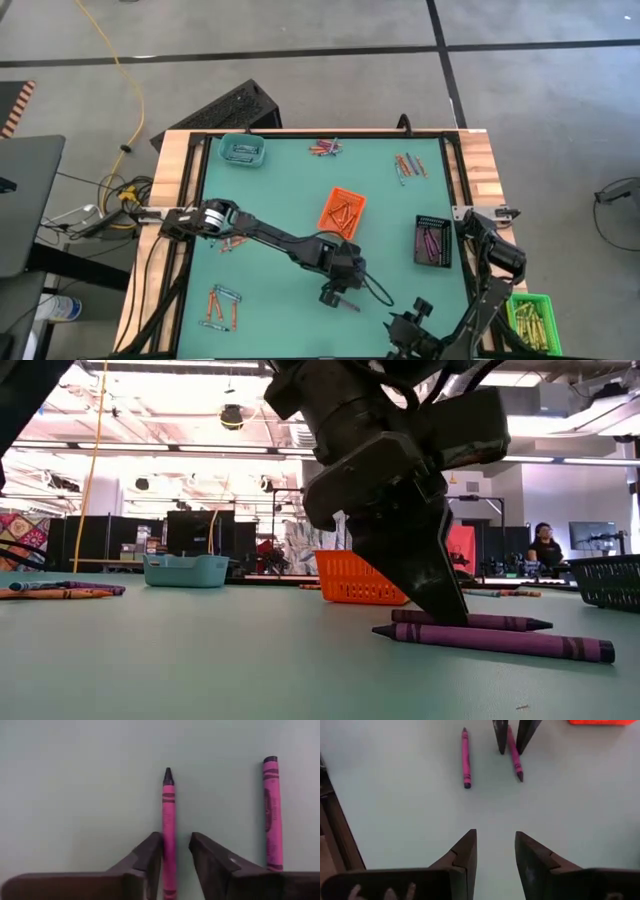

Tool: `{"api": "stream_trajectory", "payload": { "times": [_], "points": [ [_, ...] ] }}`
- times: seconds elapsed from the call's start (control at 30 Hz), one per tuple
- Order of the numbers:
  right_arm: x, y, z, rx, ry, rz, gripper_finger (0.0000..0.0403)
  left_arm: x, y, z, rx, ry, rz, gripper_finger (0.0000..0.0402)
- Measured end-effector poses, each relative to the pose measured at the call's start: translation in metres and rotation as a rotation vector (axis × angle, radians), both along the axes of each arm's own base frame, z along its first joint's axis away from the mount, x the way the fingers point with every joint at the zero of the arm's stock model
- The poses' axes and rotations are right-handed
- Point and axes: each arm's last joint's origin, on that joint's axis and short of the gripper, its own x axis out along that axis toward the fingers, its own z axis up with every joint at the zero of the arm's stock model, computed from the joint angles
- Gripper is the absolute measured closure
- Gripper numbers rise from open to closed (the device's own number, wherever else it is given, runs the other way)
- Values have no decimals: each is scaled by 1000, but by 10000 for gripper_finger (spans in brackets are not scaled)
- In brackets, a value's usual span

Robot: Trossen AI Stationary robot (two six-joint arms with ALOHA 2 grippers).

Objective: Sort crayons
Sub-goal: Put the violet crayon into black bin

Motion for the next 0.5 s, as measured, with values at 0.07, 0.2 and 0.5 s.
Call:
{"api": "stream_trajectory", "payload": {
  "times": [0.07,0.2,0.5],
  "points": [
    [-2,1,0,0,0,5,278,-1,0,1,6,3,-3,347],
    [-3,2,0,-2,2,11,278,-1,0,1,13,5,-15,391],
    [-3,2,0,-4,1,11,278,4,-8,17,41,-50,-41,399]
  ]
}}
